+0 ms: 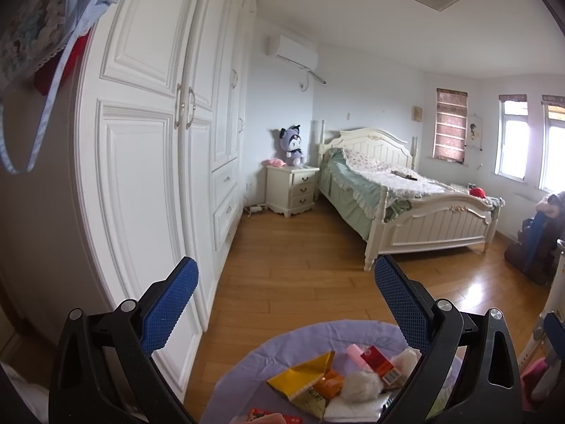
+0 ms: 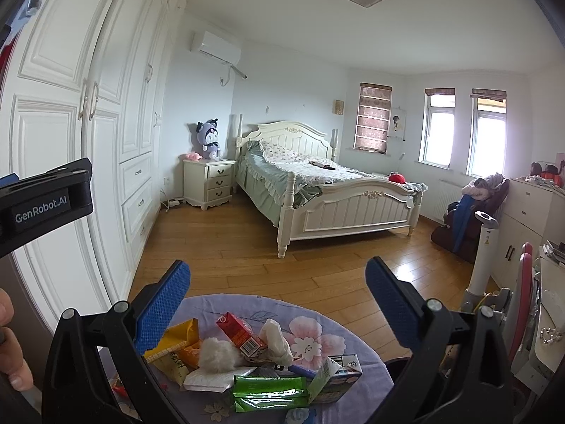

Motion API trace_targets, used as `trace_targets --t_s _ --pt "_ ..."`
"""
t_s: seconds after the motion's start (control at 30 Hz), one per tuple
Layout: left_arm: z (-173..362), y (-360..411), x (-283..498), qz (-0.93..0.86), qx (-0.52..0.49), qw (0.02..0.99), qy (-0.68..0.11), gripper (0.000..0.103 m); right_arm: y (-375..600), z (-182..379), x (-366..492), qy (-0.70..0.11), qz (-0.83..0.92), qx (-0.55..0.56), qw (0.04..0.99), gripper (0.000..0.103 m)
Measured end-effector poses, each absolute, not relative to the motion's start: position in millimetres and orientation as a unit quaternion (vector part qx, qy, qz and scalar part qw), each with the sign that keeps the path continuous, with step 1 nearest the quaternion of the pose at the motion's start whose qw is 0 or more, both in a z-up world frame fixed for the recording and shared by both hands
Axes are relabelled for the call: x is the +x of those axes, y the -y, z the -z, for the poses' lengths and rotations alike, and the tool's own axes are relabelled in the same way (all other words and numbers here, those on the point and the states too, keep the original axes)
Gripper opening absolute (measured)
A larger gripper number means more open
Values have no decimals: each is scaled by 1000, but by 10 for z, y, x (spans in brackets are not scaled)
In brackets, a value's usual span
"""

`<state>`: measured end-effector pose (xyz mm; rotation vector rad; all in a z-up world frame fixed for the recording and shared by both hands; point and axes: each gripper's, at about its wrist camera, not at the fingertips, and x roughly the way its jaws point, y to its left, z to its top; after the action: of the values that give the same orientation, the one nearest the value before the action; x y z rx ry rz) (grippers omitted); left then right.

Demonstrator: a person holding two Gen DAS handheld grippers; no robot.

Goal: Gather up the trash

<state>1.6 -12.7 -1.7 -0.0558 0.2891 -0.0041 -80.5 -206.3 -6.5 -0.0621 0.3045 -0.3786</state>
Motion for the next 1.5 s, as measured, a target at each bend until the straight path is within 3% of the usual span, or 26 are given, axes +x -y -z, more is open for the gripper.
trace_targets --t_s 1.5 --pt "18 103 3 2 -31 990 -141 98 2099 85 -827 -151 194 -27 969 99"
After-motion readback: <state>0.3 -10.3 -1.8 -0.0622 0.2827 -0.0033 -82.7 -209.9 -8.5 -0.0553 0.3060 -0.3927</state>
